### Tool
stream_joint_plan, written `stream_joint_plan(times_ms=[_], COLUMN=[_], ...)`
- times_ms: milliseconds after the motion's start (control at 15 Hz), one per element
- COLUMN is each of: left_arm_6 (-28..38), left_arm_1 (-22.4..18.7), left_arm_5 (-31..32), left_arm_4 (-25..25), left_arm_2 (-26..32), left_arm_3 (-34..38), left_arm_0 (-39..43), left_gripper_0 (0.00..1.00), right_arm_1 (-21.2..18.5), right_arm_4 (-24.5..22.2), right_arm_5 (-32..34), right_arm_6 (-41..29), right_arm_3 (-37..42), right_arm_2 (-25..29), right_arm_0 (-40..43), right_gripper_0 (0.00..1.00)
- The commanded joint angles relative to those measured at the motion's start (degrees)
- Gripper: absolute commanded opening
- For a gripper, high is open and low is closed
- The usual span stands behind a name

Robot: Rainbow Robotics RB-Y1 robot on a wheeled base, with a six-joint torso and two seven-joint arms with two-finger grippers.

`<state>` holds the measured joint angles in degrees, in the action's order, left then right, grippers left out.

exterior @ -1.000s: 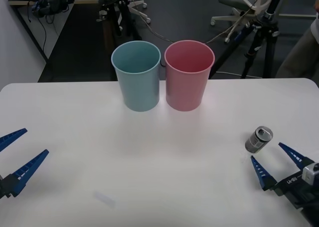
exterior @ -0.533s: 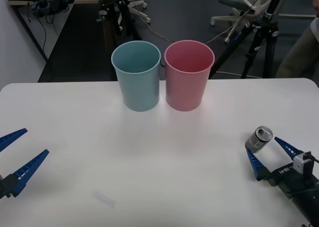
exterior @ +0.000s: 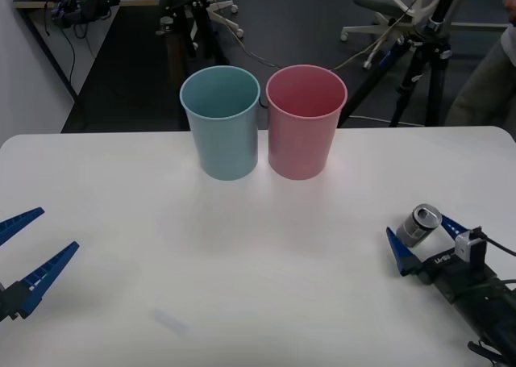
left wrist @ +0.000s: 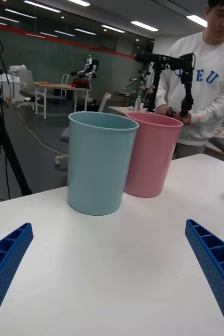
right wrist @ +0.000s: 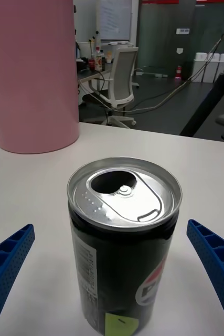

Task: Grasp the object on the table and drop it into the matching bin: aluminum can to the light blue bin, PET bottle to the pink bin.

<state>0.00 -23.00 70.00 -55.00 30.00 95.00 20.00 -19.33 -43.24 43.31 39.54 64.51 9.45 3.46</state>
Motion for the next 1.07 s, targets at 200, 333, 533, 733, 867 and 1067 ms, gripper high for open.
stream_joint_plan(times_ms=[200,333,533,733,867,1067], left_arm_6=[0.0,0.0,0.0,0.0,0.0,0.0], left_arm_1=[0.0,0.0,0.0,0.0,0.0,0.0], left_arm_5=[0.0,0.0,0.0,0.0,0.0,0.0], left_arm_4=[0.0,0.0,0.0,0.0,0.0,0.0], left_arm_2=[0.0,0.0,0.0,0.0,0.0,0.0], left_arm_3=[0.0,0.0,0.0,0.0,0.0,0.0], left_arm_0=[0.0,0.0,0.0,0.0,0.0,0.0], left_gripper_0=[1.00,1.00,1.00,1.00,1.00,1.00], right_arm_1=[0.0,0.0,0.0,0.0,0.0,0.0], right_arm_4=[0.0,0.0,0.0,0.0,0.0,0.0], right_arm_5=[-2.0,-2.1,-2.2,-2.1,-2.1,-2.0], right_arm_6=[-0.3,-0.4,-0.6,-0.4,-0.3,-0.3], right_arm_3=[0.0,0.0,0.0,0.0,0.0,0.0], right_arm_2=[-1.0,-1.3,-1.3,-1.3,-1.3,-1.3], right_arm_0=[-1.6,-1.8,-1.8,-1.8,-1.8,-1.7], right_gripper_0=[1.00,1.00,1.00,0.00,0.00,0.00])
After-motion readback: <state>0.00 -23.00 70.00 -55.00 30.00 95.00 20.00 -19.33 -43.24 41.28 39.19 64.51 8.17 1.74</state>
